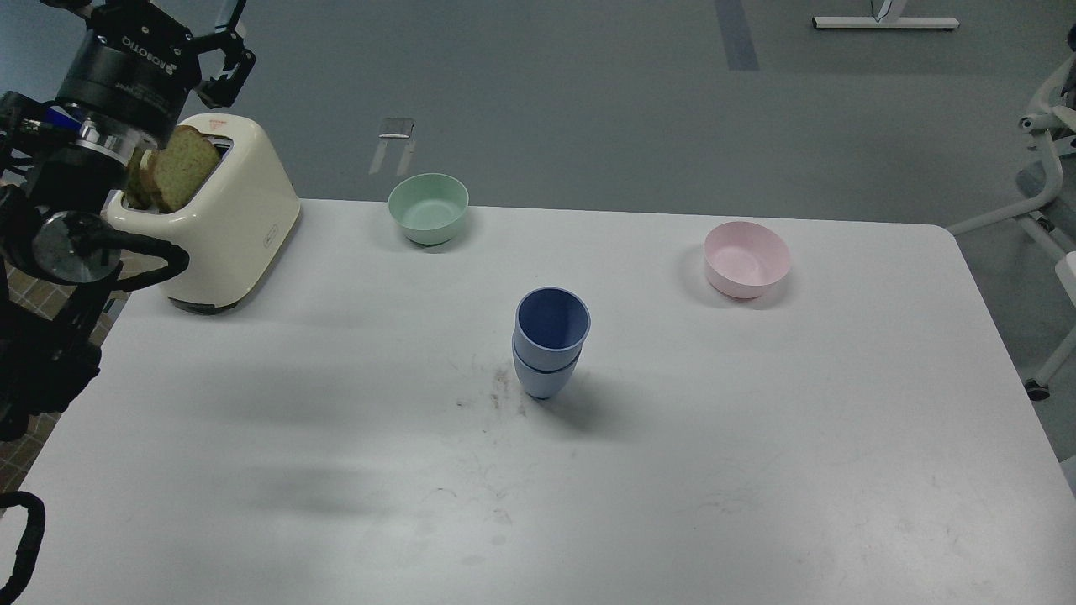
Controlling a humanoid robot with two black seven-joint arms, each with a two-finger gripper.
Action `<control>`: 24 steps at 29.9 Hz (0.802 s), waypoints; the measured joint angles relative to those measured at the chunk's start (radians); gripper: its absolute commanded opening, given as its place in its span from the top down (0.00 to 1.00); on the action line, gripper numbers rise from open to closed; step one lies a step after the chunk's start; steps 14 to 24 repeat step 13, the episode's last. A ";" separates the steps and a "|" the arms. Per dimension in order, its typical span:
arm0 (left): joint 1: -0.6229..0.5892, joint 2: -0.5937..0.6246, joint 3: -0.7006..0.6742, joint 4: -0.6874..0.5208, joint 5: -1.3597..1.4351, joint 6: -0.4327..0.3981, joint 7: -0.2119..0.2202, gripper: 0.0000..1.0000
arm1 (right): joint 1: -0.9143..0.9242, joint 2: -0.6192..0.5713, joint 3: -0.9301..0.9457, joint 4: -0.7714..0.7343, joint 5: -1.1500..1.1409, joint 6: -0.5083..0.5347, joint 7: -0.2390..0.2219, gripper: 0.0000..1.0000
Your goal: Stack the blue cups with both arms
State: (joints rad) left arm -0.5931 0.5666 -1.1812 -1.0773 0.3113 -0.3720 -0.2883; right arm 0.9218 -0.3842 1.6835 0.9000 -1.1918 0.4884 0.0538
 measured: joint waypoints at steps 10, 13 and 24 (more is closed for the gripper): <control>-0.040 -0.028 -0.010 0.036 -0.004 -0.046 0.000 0.03 | -0.082 -0.027 0.002 -0.235 0.373 0.000 0.006 0.00; -0.050 -0.026 -0.010 0.037 -0.011 -0.058 0.002 0.03 | -0.117 -0.027 0.003 -0.221 0.386 0.000 0.006 0.00; -0.050 -0.026 -0.010 0.037 -0.011 -0.058 0.002 0.03 | -0.117 -0.027 0.003 -0.221 0.386 0.000 0.006 0.00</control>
